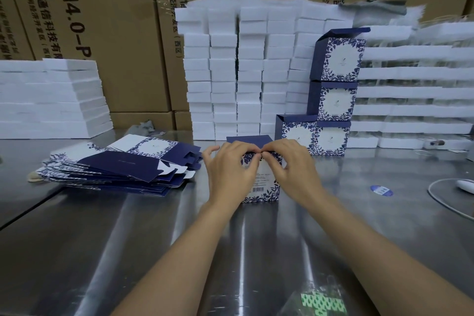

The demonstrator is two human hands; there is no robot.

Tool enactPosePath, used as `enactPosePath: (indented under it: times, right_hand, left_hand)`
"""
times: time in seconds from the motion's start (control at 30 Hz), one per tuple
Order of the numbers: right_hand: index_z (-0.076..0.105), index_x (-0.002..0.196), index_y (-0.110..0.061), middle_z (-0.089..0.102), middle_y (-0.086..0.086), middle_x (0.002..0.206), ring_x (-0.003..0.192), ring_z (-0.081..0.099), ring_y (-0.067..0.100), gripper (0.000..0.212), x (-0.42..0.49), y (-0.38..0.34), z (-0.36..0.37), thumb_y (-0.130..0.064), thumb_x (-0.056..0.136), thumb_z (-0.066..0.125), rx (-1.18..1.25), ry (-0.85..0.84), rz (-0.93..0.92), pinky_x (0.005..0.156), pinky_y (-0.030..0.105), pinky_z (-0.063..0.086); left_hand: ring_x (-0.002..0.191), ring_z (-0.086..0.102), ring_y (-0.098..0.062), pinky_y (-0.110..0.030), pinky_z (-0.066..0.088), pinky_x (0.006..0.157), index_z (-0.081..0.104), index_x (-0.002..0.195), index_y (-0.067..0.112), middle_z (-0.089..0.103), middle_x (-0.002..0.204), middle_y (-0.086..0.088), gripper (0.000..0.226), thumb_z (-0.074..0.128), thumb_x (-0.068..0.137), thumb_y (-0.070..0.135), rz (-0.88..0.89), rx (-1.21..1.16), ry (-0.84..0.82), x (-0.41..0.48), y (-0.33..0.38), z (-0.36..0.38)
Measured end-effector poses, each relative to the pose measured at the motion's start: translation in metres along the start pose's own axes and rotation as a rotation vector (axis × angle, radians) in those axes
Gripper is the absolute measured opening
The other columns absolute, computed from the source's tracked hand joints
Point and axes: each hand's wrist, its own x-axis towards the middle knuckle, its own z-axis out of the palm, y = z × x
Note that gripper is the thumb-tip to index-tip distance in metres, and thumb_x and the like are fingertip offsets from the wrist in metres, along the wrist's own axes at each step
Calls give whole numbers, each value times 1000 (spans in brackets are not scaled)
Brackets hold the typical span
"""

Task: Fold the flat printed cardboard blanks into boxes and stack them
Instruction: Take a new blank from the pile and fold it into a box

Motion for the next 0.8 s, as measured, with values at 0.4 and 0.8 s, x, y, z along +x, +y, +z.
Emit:
enactPosePath:
  times: [0.4,0.8]
  right_hand:
    - [74,108,-26,76,-15,108,101,71,12,9,0,12,-3,-24,100,72,150,-19,96,92,45,56]
    - [79,97,-28,70,-10,129,117,62,-8,11,0,20,-7,-17,96,77,330,33,229,86,8,49]
  left_hand:
    - [108,65,3,-37,51,102,81,97,36,76,101,25,11,83,88,41,-123,-257,-126,10,-30,-15]
    - [115,71,-7,-38,56,107,84,104,18,80,114,7,15,84,90,15,-420,-695,-145,14,-54,-20]
